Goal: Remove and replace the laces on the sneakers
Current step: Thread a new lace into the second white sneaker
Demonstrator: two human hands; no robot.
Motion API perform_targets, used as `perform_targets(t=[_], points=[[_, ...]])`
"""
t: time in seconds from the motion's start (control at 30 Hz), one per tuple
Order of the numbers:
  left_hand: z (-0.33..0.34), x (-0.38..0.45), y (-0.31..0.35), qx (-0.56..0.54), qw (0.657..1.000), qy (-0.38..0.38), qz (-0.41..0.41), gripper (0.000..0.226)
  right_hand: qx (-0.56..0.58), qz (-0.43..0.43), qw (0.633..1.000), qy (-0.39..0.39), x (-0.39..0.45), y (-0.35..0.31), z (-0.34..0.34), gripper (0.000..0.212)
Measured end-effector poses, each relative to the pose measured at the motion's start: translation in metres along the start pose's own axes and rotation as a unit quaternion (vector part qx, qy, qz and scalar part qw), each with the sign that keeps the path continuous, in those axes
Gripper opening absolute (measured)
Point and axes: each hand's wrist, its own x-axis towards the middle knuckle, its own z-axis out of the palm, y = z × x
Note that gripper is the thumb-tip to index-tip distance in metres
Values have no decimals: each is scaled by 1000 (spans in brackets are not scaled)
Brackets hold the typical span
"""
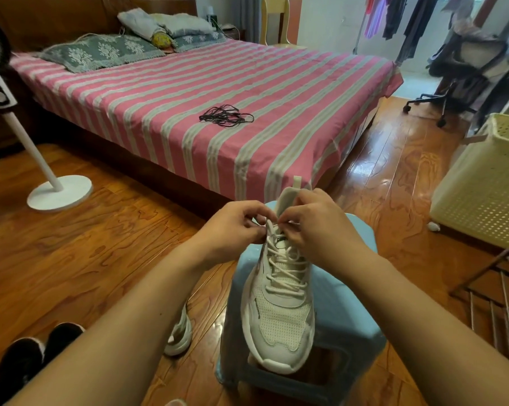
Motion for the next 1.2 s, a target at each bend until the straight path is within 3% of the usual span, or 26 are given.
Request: perform_targets(t=[0.2,0.53,0.77,1.03,1.2], points=[[-1,-1,-6,-72,997,-7,-4,17,24,50,998,-27,3,1,6,9],[3,2,-11,-83,996,43,-6,22,114,131,982,-74,8,1,7,9],[8,4,-14,-35,998,58,8,7,117,93,977,-152,10,6,-13,12],[7,0,-21,-5,998,63,13,7,89,134,983,-85,9,-2,12,11],[8,-4,-15,89,991,95,45,8,103,106,980,-133,8,2,2,13]])
